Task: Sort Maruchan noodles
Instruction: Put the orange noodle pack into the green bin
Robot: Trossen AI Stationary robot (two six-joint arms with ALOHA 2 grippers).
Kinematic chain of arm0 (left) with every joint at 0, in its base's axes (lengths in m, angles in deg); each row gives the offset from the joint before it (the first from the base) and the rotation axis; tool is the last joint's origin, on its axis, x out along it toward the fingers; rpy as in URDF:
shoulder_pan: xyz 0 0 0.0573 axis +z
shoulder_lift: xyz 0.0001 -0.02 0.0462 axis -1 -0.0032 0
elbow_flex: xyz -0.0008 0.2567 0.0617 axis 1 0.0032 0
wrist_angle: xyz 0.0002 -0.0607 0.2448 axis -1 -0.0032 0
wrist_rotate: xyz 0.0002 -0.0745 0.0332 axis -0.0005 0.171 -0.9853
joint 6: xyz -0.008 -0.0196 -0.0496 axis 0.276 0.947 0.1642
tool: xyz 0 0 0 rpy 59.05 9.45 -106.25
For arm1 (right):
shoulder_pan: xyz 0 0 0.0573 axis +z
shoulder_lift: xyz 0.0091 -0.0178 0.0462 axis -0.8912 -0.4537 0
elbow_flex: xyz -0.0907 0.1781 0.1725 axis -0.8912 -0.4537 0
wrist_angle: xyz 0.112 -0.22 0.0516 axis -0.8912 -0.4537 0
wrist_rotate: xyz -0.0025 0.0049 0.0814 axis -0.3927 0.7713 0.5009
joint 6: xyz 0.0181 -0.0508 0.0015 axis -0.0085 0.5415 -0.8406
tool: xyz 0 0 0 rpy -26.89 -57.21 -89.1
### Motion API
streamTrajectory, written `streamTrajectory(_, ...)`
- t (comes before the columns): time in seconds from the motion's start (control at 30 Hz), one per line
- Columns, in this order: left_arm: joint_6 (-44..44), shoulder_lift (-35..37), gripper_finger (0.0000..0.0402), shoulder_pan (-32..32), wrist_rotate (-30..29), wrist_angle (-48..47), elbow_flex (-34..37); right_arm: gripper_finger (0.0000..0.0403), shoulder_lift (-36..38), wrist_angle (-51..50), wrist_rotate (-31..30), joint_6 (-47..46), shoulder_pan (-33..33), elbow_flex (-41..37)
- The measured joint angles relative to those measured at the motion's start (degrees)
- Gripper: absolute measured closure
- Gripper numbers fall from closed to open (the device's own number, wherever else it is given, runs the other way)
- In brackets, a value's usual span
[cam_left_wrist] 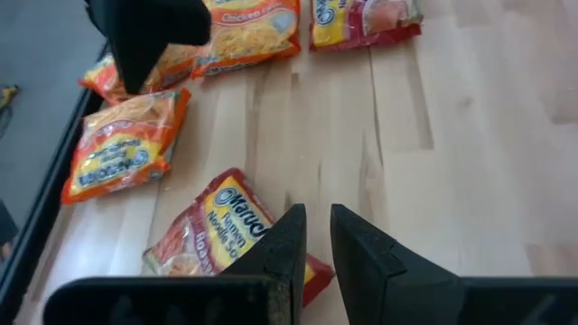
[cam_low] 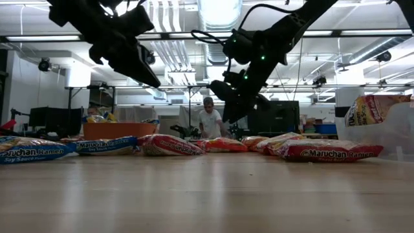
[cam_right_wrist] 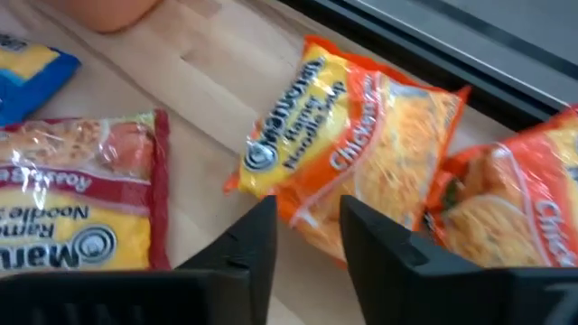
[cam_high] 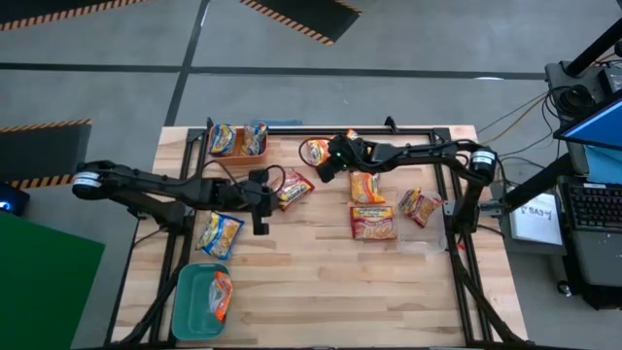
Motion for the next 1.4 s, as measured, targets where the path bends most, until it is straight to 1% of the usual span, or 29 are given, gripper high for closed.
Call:
streamTrajectory(0.2, -0.02, 2.71, 0.0365, 0.13, -2.37, 0.1, 1.57, 0.0239, -3.82, 7.34, 0.03, 3.72, 0.0, 0.39)
streamTrajectory(0.3, 0.0, 3.51, 0.0365, 0.17, -2.68, 0.04, 1.67, 0.0226, -6.47, 8.59, 0.58, 14.17, 0.02, 1.93)
streamTrajectory(0.37, 0.0, 3.71, 0.0365, 0.17, -2.69, 0.13, 1.69, 0.0224, -8.02, 7.55, 1.76, 21.38, 0.22, 3.03)
streamTrajectory(0.47, 0.0, 3.7, 0.0365, 0.17, -2.71, -0.04, 1.69, 0.0225, -10.04, 4.98, 2.03, 26.08, 0.31, 4.32)
streamTrajectory(0.57, -0.02, 3.46, 0.0365, 0.17, -2.71, -0.02, 1.69, 0.0231, -11.72, 2.81, 1.92, 26.84, 0.14, 5.75)
streamTrajectory(0.73, -0.6, 3.43, 0.0365, 0.17, -3.12, 0.06, 1.69, 0.0243, -14.88, 2.69, 1.03, 26.94, -0.23, 7.19)
streamTrajectory(0.8, -0.61, 3.44, 0.0365, 0.17, -3.12, 0.08, 1.69, 0.0249, -16.14, 2.92, 0.34, 26.92, -0.32, 8.0)
streamTrajectory(0.87, -0.63, 3.43, 0.0365, 0.17, -3.12, 0.08, 1.69, 0.0258, -17.02, 2.98, -1.61, 26.96, -0.35, 8.46)
streamTrajectory(0.93, -0.63, 3.42, 0.0365, 0.17, -3.14, 0.08, 1.69, 0.0276, -17.27, 2.98, -3.15, 26.97, -0.31, 8.66)
streamTrajectory(1.0, -0.66, 3.44, 0.0365, 0.17, -3.18, 0.1, 1.69, 0.0303, -17.26, 2.83, -3.33, 26.87, -0.34, 8.63)
streamTrajectory(1.13, -0.83, 3.42, 0.0365, 0.17, -3.3, 0.38, 1.69, 0.0374, -16.23, 1.5, -3.12, 26.72, -0.37, 8.57)
streamTrajectory(1.17, -0.84, 3.42, 0.0365, 0.17, -3.3, 0.43, 1.69, 0.0382, -15.76, 0.7, -2.66, 26.54, -0.22, 8.55)
streamTrajectory(1.23, -1.05, 3.4, 0.0365, 0.17, -3.31, 0.89, 1.69, 0.0387, -14.27, -2.66, -0.13, 25.17, 0.05, 8.46)
streamTrajectory(1.27, -1.09, 3.4, 0.0365, 0.17, -3.32, 1.13, 1.69, 0.0388, -13.35, -4.95, 2.46, 23.97, 0.29, 8.44)
streamTrajectory(1.33, -1.19, 3.4, 0.0365, 0.17, -3.32, 1.65, 1.69, 0.0389, -11.22, -9.88, 9.81, 20.98, 0.95, 8.44)
streamTrajectory(1.4, -1.45, 3.38, 0.0365, 0.17, -3.32, 2.33, 1.69, 0.039, -9.3, -14.52, 19.53, 17.75, 1.96, 8.38)
